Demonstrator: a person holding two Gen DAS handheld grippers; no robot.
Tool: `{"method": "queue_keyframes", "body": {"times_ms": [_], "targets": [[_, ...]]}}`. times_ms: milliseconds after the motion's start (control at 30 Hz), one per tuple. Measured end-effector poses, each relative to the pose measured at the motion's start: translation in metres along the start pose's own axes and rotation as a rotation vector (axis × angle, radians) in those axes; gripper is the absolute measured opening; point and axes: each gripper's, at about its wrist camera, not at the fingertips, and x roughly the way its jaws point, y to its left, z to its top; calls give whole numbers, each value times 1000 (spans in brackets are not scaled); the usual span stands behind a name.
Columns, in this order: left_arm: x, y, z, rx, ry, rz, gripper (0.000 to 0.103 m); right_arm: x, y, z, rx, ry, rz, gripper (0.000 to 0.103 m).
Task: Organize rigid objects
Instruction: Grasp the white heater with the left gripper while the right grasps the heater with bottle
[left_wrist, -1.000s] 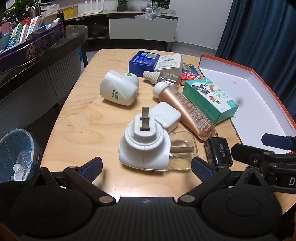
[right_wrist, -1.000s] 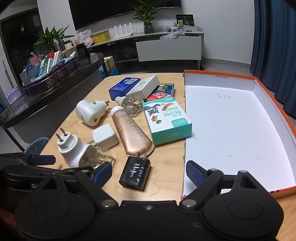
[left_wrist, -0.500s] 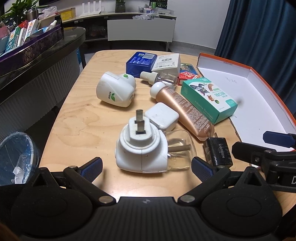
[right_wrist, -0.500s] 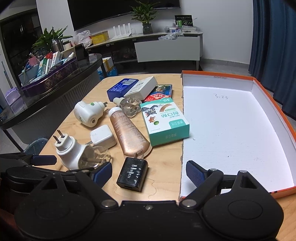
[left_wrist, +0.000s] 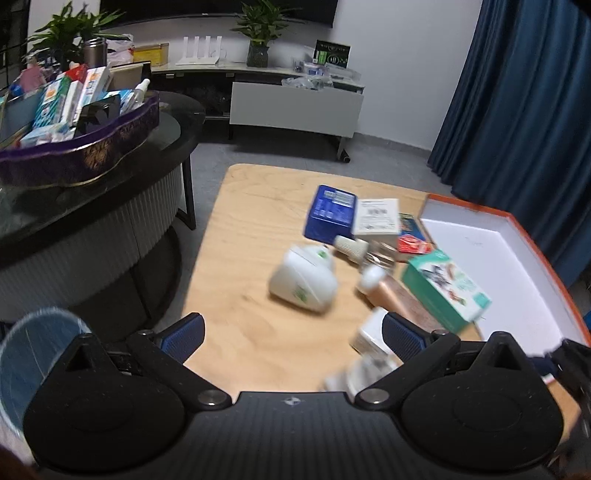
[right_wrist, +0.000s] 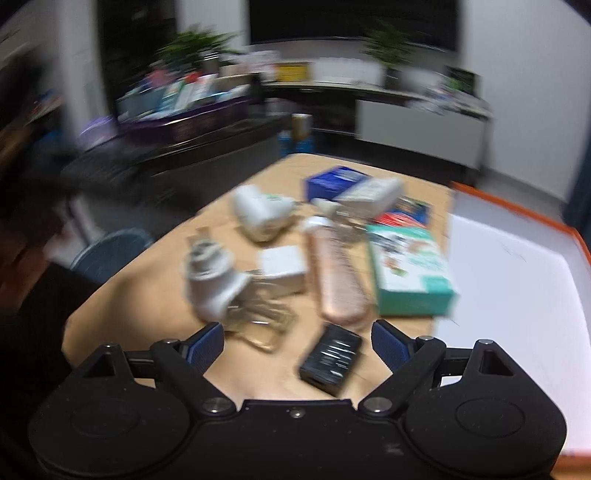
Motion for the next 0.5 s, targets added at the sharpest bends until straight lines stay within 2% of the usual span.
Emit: {"method": "queue_keyframes", "body": {"times_ms": [67,200,400,500], "targets": [[17,-6,6,62,13,27,103,4,13,2,-58,20,29,102],[51,-17,14,183,35,26,103,17,25,5,-139,44,52,102],[97,-16,12,234,80,5,103,33,25,9,-195,61,87,102],[112,-14,11,254,103,11,93,45,26,11,-228,71,102,102]]}}
